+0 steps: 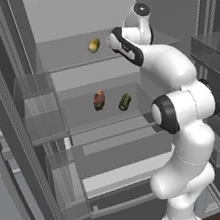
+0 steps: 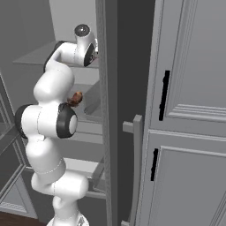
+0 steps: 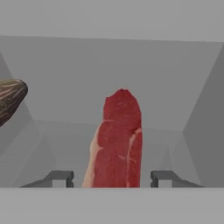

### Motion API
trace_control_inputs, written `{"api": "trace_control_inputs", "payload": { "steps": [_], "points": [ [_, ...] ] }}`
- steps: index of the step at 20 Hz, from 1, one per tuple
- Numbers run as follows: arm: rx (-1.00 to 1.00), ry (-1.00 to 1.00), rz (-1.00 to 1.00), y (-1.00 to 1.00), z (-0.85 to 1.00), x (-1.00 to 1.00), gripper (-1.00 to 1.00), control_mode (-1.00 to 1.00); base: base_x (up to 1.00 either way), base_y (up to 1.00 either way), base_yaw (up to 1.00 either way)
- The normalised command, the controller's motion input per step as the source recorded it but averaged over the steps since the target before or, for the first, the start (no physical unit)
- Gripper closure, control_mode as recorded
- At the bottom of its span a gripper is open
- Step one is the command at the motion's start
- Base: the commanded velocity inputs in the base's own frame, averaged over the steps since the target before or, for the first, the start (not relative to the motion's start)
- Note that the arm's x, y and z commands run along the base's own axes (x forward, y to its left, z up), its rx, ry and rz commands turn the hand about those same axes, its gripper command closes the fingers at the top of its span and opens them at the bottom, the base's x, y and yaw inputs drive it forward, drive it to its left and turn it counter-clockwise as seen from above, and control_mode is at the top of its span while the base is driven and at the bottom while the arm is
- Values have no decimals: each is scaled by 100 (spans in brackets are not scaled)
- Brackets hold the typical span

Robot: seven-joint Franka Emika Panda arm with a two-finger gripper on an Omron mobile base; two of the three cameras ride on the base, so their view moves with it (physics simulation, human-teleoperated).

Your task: Place one cucumber and one steak in each tupperware on the nearby counter, to pack two identical lunches.

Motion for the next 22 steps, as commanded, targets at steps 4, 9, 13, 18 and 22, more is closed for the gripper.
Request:
{"api": "trace_control_inputs", "payload": {
  "steps": [4, 9, 13, 18, 22],
  "points": [
    [0, 0, 0, 0, 0, -24, 100, -100, 0, 0, 0],
    [0, -1, 0, 0, 0, -43, 100, -100, 0, 0, 0],
    [0, -8, 0, 1, 0, -97, 100, -100, 0, 0, 0],
    [0, -12, 0, 26, 0, -100, 100, -100, 0, 0, 0],
    [0, -6, 0, 47, 0, -100, 100, -100, 0, 0, 0]
  ]
}}
